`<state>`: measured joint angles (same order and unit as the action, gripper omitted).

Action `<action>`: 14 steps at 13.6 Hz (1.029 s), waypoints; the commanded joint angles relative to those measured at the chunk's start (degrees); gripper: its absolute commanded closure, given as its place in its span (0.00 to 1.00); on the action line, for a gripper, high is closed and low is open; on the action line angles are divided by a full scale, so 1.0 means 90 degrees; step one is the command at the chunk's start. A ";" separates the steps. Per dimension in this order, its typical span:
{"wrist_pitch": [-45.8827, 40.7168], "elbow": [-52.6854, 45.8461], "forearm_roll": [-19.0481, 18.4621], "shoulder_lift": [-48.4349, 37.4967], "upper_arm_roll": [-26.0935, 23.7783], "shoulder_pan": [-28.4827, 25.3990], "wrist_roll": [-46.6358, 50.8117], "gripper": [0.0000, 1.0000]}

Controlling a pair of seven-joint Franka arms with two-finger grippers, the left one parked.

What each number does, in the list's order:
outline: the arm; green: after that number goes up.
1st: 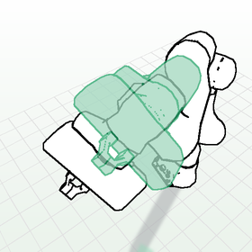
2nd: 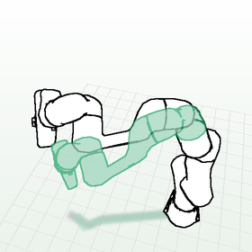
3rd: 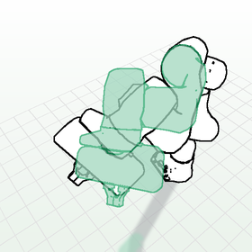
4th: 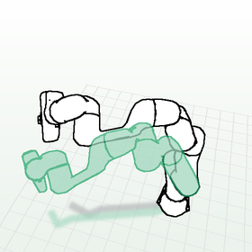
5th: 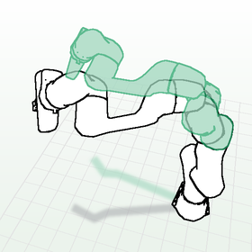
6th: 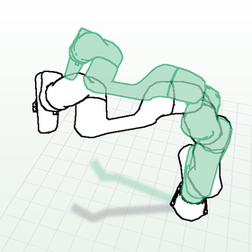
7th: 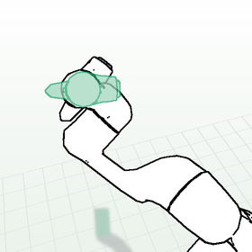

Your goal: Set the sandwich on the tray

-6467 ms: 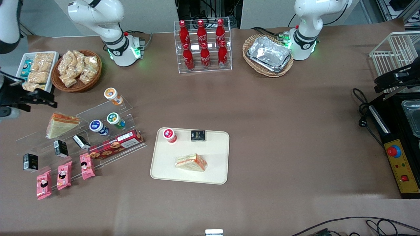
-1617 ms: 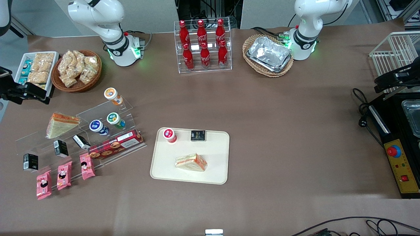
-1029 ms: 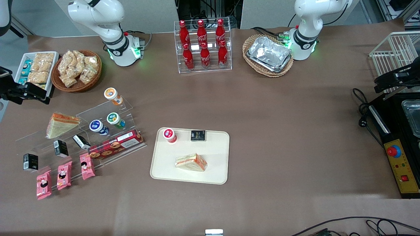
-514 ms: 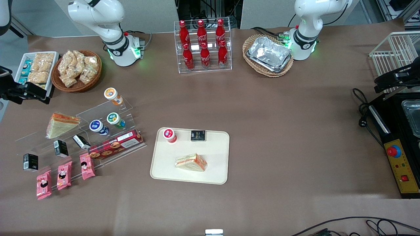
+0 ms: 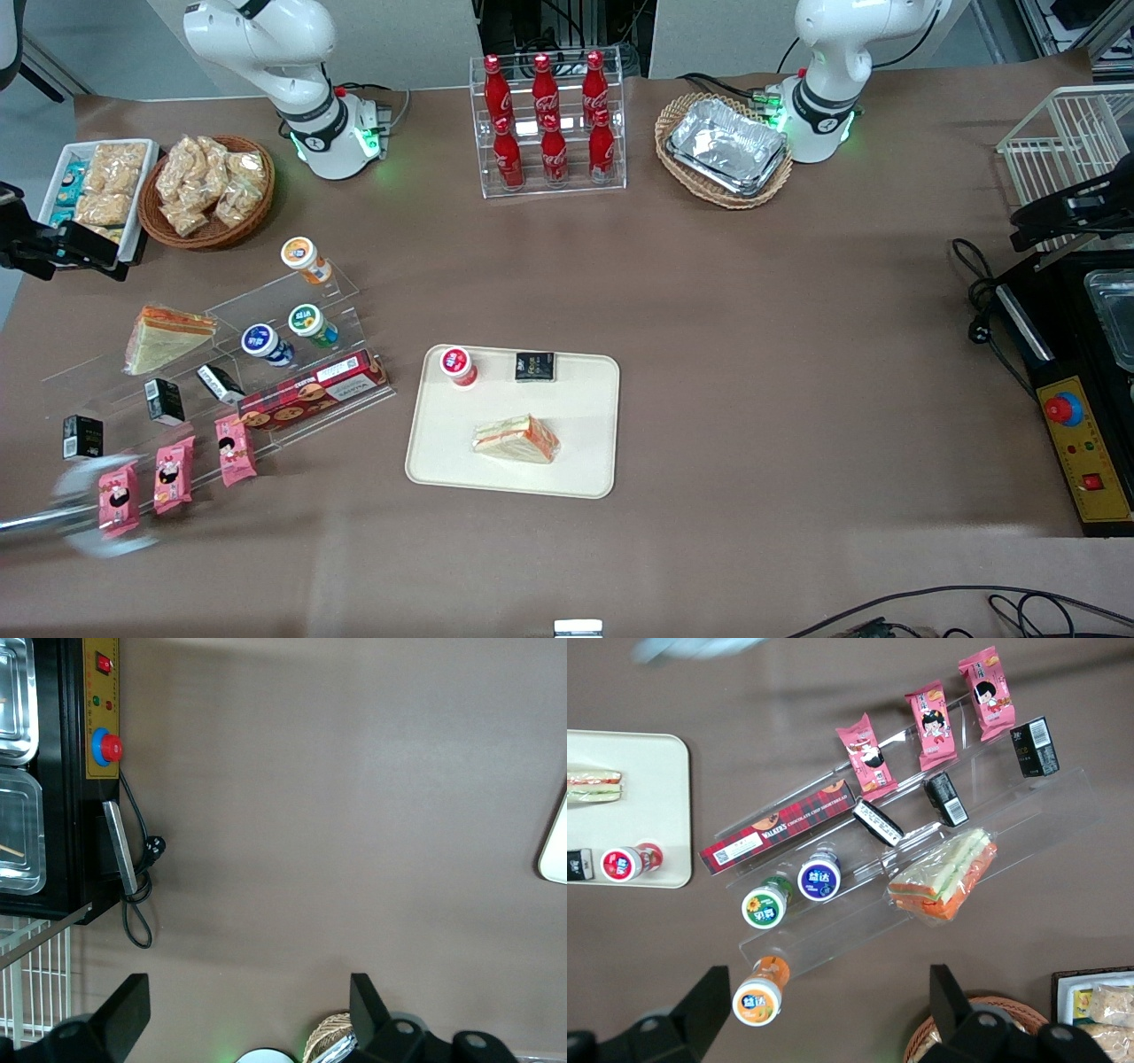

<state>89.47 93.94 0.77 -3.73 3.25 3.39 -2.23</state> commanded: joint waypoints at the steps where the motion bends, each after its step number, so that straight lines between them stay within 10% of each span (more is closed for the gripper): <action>1: -0.0088 -0.0096 0.0081 -0.0045 -0.0039 0.0062 0.0063 0.00; 14: -0.0391 -0.0018 0.0061 0.0053 0.0000 0.0092 0.0082 0.00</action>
<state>87.69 94.16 0.77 -3.27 3.40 3.55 -2.15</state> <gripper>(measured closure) 0.000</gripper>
